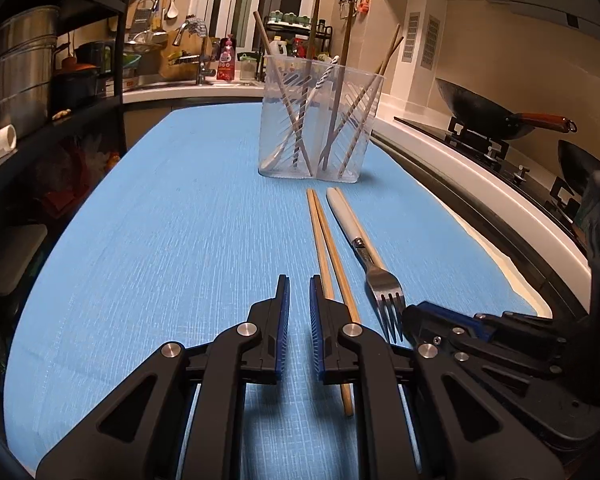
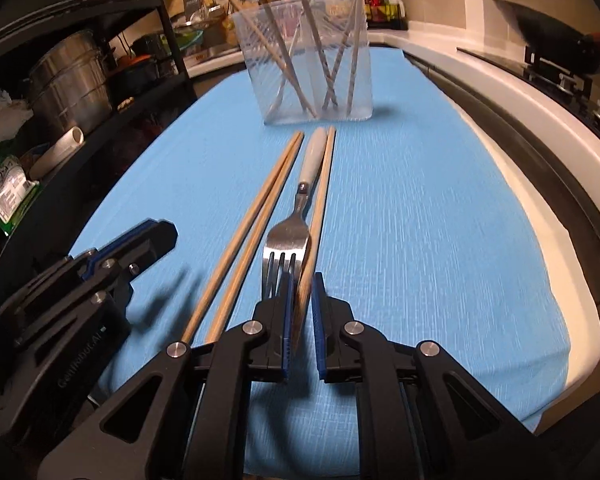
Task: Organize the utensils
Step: 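Grasp a wooden chopstick with right tool while left tool grasps another chopstick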
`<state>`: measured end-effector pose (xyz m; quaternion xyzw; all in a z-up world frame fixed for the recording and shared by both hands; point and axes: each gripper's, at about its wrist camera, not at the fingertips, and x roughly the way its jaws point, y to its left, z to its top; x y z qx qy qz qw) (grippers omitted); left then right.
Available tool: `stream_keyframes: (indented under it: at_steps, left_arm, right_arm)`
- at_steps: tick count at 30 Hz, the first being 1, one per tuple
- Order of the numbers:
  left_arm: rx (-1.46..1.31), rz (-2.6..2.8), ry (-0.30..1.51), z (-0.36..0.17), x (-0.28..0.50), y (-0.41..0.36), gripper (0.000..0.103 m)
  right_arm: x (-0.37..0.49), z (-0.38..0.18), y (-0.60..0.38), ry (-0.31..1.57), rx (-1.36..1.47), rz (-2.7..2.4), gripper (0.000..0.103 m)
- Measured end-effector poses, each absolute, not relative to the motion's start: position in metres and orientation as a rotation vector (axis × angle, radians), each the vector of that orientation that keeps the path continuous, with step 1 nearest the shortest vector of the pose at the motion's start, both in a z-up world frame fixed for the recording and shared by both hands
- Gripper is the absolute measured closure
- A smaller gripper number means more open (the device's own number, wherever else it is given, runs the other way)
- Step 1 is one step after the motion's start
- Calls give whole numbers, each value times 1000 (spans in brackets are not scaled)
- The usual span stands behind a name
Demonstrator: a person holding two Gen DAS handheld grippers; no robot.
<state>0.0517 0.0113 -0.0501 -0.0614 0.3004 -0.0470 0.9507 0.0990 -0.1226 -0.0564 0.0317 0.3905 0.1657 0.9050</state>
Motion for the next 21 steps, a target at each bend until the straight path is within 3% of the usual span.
stream_keyframes:
  at_steps: [21]
  left_arm:
    - [-145,-161,662,-64,61,-4,93]
  right_arm:
    - [98,-53,-130,808,17,269,97]
